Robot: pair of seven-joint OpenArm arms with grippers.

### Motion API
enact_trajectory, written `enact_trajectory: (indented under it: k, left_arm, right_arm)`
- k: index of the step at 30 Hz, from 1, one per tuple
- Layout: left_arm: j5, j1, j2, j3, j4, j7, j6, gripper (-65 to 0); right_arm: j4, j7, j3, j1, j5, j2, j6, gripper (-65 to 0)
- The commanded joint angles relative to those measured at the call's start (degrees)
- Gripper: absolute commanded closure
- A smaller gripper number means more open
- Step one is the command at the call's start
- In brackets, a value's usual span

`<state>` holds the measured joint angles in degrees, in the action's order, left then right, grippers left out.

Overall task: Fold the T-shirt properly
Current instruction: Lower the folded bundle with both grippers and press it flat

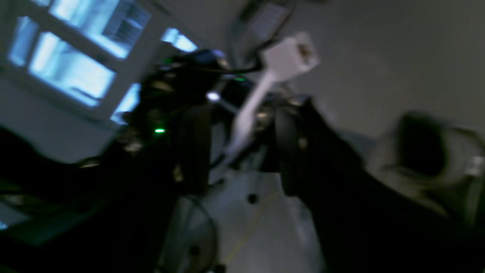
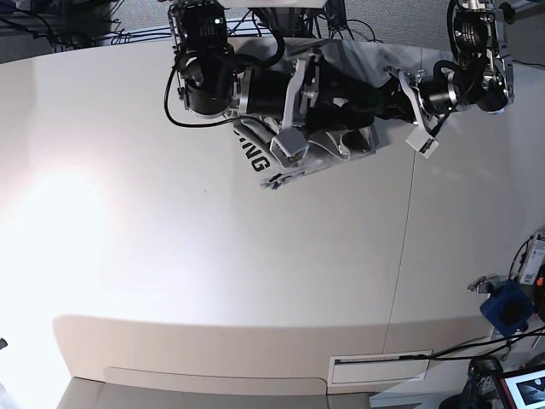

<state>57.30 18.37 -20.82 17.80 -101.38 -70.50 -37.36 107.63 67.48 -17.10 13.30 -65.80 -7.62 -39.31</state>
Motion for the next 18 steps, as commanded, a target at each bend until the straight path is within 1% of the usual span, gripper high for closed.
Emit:
enact_trajectory:
  k: [1,2,5,7,9,12,13,14,15,16,17,18]
  left_arm:
    - [1.5,-0.3,-0.9,0.4,-0.9,0.9,-0.2,-15.6]
    - [1.5,-0.3,-1.1,0.4,-0.9,1.1,-0.2,-15.6]
    - [1.4,-0.3,-1.4,1.9,-0.9,1.0,-0.2,-15.6]
    - [1.4,-0.3,-1.4,4.4,-0.9,1.0,-0.2,-15.6]
    - [1.0,-0.2,-1.4,8.0,-0.9,1.0,-0.2,-15.6]
    - [1.0,-0.2,-1.4,13.4,-0.9,1.0,-0.2,-15.5]
    - [1.0,-0.2,-1.4,14.7,-0.9,1.0,-0.2,-15.5]
    - [1.0,-0.1,-1.4,15.8,-0.9,0.8,-0.2,-15.5]
    - [1.0,0.1,-1.5,16.3,-0.9,0.4,-0.2,-15.5]
    - [1.0,0.3,-1.6,16.4,-0.9,-0.4,-0.2,-15.2]
    - [1.1,0.8,-1.7,16.2,-0.9,-1.1,-0.2,-13.0]
    - [1.0,1.3,-1.8,15.7,-0.9,-1.8,-0.2,-9.0]
  right_arm:
    - [1.2,-1.0,-0.1,-0.9,-2.5,-0.4,-0.7,-27.8]
    - [1.6,-1.0,0.0,-1.2,-2.6,-0.5,-0.7,-26.4]
    - [4.5,-0.4,2.5,-2.7,0.4,-0.5,-0.7,-13.8]
    - [7.5,-0.4,6.4,-4.0,4.1,-0.5,-0.7,-5.8]
    - [10.4,-0.7,11.6,-4.9,8.2,-0.5,-0.7,-0.8]
    - [12.9,-3.0,19.7,-5.0,14.8,-0.5,-0.7,0.0]
    - [13.0,-3.0,22.0,-5.0,16.8,-0.5,0.4,0.0]
    - [13.0,-3.0,23.7,-4.7,19.0,-0.5,2.7,0.0]
    - [13.0,-2.8,25.0,-4.0,20.9,-0.5,4.2,0.0]
    - [13.0,-2.5,25.8,-3.1,21.8,-0.5,4.7,0.0]
    - [13.0,-2.4,26.1,-2.0,21.9,-0.5,4.6,0.0]
    - [13.0,-2.4,26.0,-0.7,21.9,-0.5,4.3,0.0]
